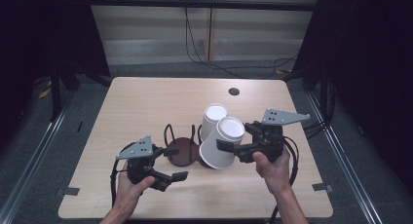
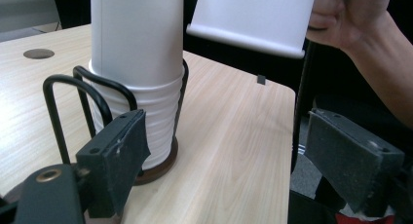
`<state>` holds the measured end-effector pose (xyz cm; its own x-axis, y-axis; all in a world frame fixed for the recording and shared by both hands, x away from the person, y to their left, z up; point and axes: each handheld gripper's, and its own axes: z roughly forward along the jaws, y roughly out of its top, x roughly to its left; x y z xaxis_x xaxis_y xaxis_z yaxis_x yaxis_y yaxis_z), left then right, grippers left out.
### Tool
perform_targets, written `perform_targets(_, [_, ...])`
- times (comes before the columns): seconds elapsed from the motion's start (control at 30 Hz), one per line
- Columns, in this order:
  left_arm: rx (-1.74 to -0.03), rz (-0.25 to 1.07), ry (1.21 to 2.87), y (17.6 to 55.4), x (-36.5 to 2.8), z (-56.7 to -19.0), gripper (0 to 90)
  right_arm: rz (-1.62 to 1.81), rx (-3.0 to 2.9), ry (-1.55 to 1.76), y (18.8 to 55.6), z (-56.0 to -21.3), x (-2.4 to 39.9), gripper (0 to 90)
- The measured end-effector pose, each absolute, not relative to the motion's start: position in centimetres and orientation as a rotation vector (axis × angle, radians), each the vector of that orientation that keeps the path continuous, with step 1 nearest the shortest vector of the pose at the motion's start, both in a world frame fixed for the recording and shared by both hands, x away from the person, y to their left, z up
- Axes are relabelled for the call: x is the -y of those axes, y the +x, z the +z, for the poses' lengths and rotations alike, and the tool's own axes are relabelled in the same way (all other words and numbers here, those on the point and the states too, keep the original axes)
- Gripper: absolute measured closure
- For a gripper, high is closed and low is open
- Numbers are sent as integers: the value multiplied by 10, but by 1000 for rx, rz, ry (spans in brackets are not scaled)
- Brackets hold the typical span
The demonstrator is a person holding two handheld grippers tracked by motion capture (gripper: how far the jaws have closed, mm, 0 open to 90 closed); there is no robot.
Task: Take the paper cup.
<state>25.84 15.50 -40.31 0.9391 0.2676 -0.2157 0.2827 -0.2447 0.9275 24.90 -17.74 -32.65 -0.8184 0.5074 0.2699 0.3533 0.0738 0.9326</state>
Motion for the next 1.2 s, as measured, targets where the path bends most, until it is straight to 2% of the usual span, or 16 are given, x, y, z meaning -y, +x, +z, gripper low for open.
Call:
perform_targets(0.23, [-350,-5,1864,261,-145,-396,159,1827,-2255,902,250,-340,170,245])
perform_targets(0.5, [-334,-16,1820,262,-141,-393,157,1829,-2322,894,254,-355,157,246])
perform_targets(0.9, [-343,-31,1871,258,-130,-414,157,1886,-2386,892,257,-376,140,249])
perform_targets(1.03, [-329,-80,1872,259,-125,-418,156,1898,-2394,882,254,-377,135,251])
perform_targets(1.2, [-347,-97,1890,259,-119,-423,117,1895,-2405,880,254,-380,131,252])
